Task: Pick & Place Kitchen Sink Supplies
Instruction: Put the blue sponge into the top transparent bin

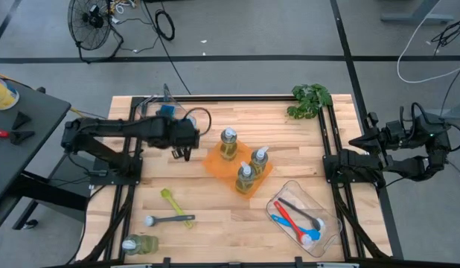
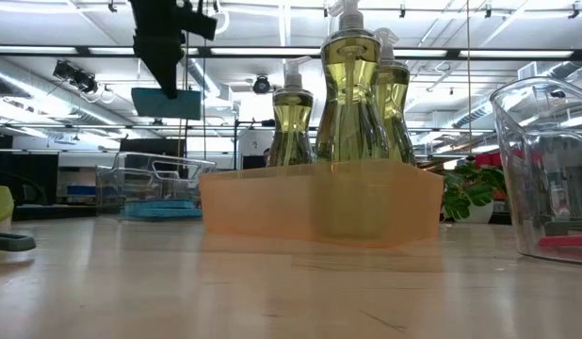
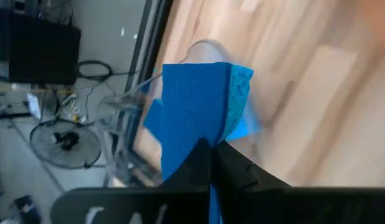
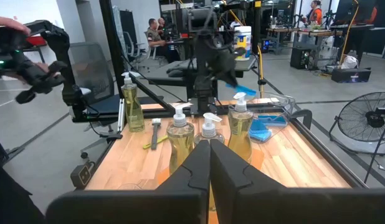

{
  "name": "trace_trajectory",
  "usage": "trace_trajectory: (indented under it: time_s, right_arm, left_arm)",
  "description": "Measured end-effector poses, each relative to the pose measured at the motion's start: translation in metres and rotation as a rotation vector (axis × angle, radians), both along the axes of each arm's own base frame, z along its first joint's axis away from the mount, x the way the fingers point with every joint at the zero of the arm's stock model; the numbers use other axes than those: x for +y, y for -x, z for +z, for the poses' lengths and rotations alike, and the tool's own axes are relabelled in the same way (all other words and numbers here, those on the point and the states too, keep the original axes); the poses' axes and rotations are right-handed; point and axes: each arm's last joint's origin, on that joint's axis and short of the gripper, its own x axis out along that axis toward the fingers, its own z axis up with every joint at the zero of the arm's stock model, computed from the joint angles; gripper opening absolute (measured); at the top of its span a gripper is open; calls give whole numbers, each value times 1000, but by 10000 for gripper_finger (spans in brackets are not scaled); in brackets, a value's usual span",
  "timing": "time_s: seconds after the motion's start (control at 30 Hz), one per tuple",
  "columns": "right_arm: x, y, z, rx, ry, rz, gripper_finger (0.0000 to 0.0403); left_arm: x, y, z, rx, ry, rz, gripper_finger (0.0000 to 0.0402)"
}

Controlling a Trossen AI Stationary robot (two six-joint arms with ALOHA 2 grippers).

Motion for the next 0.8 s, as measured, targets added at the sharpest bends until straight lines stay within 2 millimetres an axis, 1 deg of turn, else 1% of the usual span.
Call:
trace_trajectory:
  time_s: [0.13, 0.27, 0.37, 0.47, 0.67, 0.8]
  right_arm:
    - [0, 0, 0, 0, 0, 0, 13]
    - [0, 0, 0, 0, 0, 0, 13]
    - [0, 0, 0, 0, 0, 0, 13]
    - [0, 0, 0, 0, 0, 0, 13]
    - [0, 0, 0, 0, 0, 0, 13]
    - [0, 0, 0, 0, 0, 0, 13]
  left_arm:
    - [25, 8, -1, 89, 1, 48, 5]
    - [46, 19, -2, 195, 17, 85, 8]
    - [62, 25, -2, 236, 26, 107, 8]
    - [77, 30, -2, 243, 34, 137, 7]
    - [107, 38, -2, 224, 31, 181, 18]
    - [122, 40, -2, 159, 39, 208, 10]
